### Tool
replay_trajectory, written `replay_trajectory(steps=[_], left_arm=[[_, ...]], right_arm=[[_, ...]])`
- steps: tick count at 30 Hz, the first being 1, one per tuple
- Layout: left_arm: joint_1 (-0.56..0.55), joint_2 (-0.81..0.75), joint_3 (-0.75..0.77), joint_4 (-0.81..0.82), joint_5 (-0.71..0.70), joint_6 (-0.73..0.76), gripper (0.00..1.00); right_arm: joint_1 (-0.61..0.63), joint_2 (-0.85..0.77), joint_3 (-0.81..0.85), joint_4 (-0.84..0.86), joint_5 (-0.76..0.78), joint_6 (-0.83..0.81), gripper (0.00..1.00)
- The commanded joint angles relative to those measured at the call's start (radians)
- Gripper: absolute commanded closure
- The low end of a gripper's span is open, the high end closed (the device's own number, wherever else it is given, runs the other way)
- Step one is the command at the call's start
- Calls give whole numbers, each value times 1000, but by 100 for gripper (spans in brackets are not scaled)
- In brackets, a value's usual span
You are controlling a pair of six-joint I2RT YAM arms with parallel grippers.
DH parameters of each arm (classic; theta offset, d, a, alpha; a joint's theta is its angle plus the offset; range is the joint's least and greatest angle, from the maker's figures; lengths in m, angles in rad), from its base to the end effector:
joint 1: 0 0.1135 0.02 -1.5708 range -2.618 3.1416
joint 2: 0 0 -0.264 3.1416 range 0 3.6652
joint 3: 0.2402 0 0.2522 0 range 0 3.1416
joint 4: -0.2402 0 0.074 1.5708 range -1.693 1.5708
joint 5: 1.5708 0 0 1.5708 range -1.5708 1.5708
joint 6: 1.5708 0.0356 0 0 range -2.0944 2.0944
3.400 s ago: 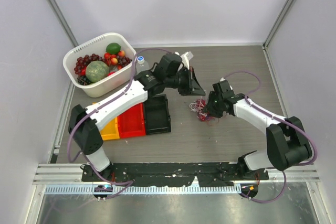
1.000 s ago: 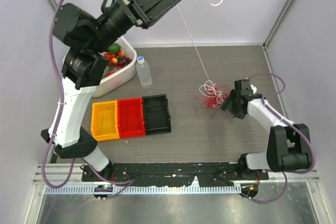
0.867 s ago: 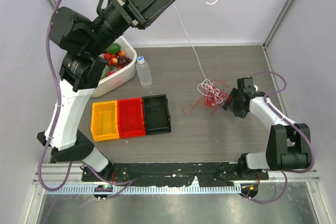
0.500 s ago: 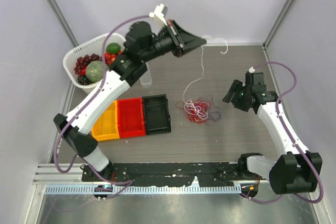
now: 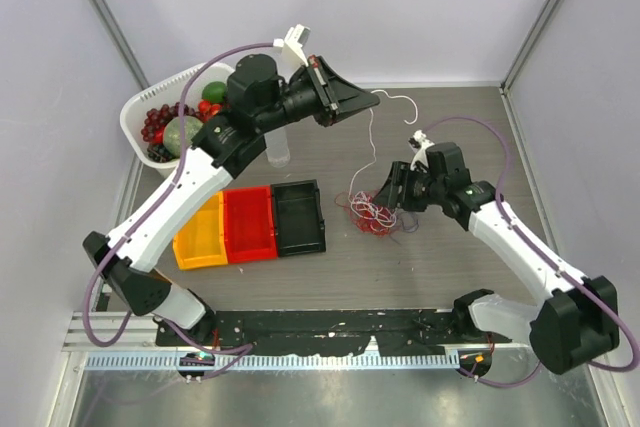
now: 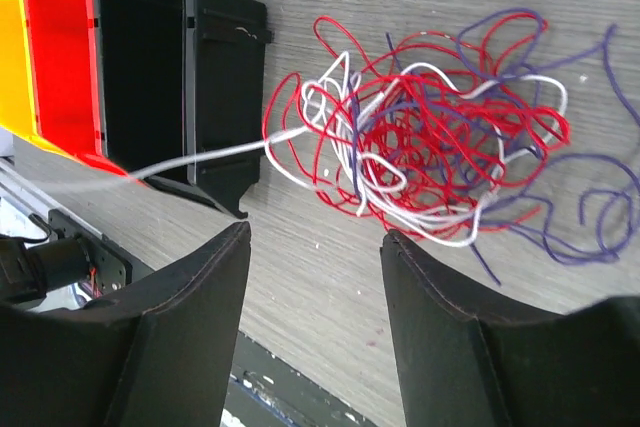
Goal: Untangle the cables
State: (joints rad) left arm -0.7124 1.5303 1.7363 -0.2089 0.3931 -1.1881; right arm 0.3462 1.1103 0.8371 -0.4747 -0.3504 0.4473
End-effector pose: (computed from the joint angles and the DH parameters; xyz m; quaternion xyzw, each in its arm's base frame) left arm 0.2512 -0.2350 0.4858 -0.0296 0.7074 -0.6438 0.2902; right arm 0.2155 0.0907 0.2686 -0.0240 0.9049 0.2995 0.3015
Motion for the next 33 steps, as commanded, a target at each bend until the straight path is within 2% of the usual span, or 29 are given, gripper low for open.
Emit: replay_trajectory(steps=[1, 6, 8, 9, 10, 11, 14, 17, 19, 24, 29, 33], left_arm=[[2, -71, -14, 6, 4, 33, 100], [7, -85, 15, -15, 16, 45, 100], [8, -91, 37, -15, 26, 50, 100], [8, -91, 57, -11, 35, 47, 100], [11, -90, 81, -4, 49, 44, 100], [14, -91, 118, 6, 64, 47, 100], [19, -85, 338, -81, 35, 178, 100], [31, -29, 696, -349, -81, 361, 100], [79, -12, 816, -388, -83, 364, 100], [165, -91, 674, -196, -46, 260, 100], [221, -42, 778, -222, -10, 239, 100], [235, -55, 646, -121, 58, 127, 100]], right_arm=[[66, 110, 25, 148, 16, 24, 40], [138, 232, 79, 162, 137, -6, 40], [143, 292, 100, 130, 267, 37, 40], [143, 334, 111, 99, 410, 81, 42], [142, 353, 121, 81, 463, 99, 46], [134, 397, 126, 59, 570, 137, 53], [45, 491, 137, -5, 649, 197, 53], [-64, 516, 109, -24, 642, 205, 55], [-120, 508, 89, -25, 663, 182, 57], [-228, 496, 68, -31, 688, 145, 58], [-292, 507, 77, -61, 717, 139, 54], [-296, 464, 106, -91, 748, 126, 49]])
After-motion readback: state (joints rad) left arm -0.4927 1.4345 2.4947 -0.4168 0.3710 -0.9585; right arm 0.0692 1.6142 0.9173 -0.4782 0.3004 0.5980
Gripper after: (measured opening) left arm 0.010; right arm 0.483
